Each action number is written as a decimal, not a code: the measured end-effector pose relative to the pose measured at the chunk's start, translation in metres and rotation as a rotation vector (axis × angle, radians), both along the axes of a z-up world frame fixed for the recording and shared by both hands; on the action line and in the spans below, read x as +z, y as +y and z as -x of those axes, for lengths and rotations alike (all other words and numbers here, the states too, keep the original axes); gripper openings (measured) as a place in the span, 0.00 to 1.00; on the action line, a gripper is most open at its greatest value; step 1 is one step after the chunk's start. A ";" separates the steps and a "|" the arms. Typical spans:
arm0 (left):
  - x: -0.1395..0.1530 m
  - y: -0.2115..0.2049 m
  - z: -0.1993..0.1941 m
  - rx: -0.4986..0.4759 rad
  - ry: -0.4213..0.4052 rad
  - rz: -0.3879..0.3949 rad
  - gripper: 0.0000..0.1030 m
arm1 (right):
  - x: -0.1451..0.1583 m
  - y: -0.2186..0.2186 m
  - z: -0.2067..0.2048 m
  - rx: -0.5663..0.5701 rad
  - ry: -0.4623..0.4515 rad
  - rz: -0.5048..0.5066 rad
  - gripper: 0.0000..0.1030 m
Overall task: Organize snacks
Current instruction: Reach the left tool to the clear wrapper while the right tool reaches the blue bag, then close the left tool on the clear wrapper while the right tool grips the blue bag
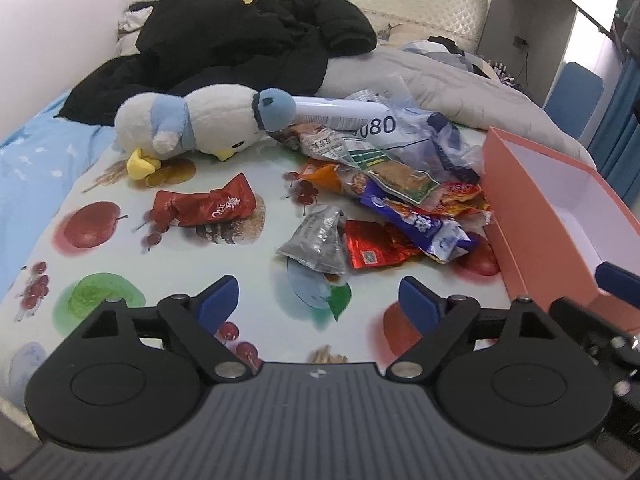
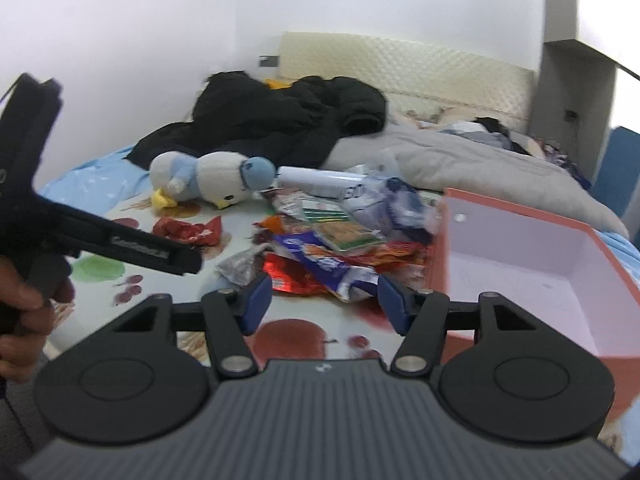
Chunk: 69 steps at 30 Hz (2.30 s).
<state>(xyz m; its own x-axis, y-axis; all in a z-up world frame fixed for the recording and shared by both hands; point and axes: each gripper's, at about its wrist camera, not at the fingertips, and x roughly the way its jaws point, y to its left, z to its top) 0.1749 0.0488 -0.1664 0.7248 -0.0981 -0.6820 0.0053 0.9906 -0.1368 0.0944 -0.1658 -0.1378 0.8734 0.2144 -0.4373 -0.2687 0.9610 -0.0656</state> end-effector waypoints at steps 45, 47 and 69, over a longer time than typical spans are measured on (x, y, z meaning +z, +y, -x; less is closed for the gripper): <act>-0.068 0.016 -0.060 -0.074 0.114 0.044 0.47 | -0.082 0.043 -0.100 -0.070 0.089 0.368 0.23; -0.066 0.018 -0.047 -0.069 0.117 0.042 0.46 | -0.079 0.042 -0.088 -0.070 0.091 0.366 0.23; -0.041 0.028 0.032 -0.042 0.100 0.064 0.37 | -0.053 0.035 0.012 0.065 0.197 0.187 0.30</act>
<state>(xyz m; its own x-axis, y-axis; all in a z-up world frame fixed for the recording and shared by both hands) 0.1426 0.0770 -0.2077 0.6481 -0.1728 -0.7417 0.0301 0.9790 -0.2018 0.0821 -0.1310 -0.1907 0.7548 0.1665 -0.6344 -0.3545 0.9174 -0.1810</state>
